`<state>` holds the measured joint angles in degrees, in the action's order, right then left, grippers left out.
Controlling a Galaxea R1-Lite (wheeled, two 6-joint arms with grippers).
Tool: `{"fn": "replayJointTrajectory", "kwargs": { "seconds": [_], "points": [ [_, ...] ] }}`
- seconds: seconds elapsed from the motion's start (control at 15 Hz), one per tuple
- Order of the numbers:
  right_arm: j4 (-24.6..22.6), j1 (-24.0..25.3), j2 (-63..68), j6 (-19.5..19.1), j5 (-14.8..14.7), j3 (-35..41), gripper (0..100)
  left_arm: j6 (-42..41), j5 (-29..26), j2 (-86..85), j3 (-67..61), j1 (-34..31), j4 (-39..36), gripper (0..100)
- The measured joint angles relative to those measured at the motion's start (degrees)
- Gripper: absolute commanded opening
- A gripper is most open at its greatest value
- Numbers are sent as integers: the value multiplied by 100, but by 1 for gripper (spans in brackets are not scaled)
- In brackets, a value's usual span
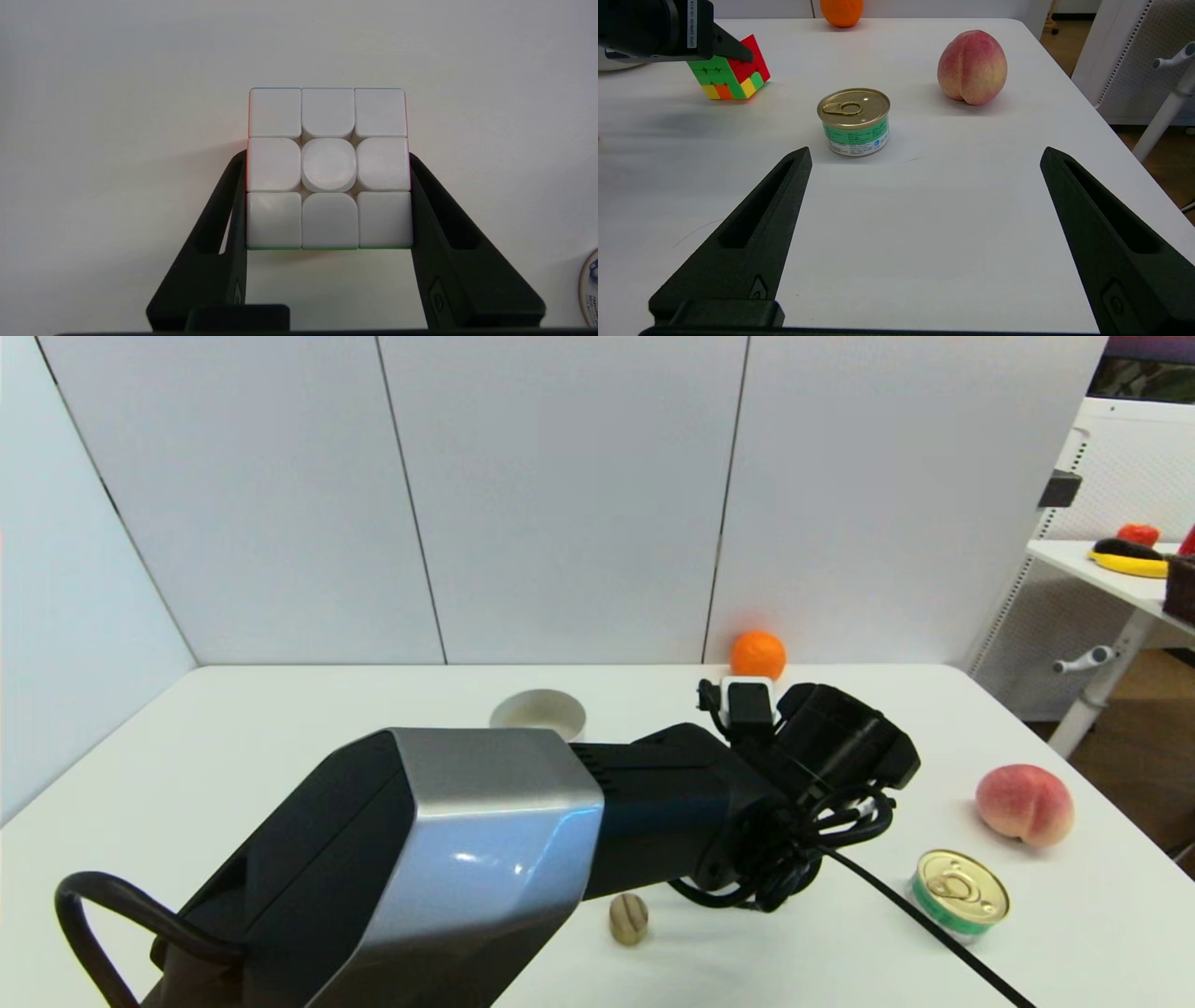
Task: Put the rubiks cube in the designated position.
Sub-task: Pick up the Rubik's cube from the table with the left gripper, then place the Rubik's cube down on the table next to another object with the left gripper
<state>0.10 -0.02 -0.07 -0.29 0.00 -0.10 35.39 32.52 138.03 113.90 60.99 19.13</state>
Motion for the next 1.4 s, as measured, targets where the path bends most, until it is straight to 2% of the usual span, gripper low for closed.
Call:
{"fn": "replayJointTrajectory", "kwargs": {
  "seconds": [0.4, 0.67, 0.93, 1.4],
  "points": [
    [0, 0, 0, 5, 0, 0, 100, -234, 35, -444, -108, -79, 57, 0],
    [1, -2, 0, 0, 0, 0, 100, -1103, 135, -1072, -588, -473, 29, 0],
    [0, -2, 0, 0, 0, 0, 100, -1830, 99, -1946, -1647, -925, -89, 0],
    [0, 0, 0, 0, 0, 0, 100, -1860, -681, -3255, -3545, -1111, -979, 0]
  ]
}}
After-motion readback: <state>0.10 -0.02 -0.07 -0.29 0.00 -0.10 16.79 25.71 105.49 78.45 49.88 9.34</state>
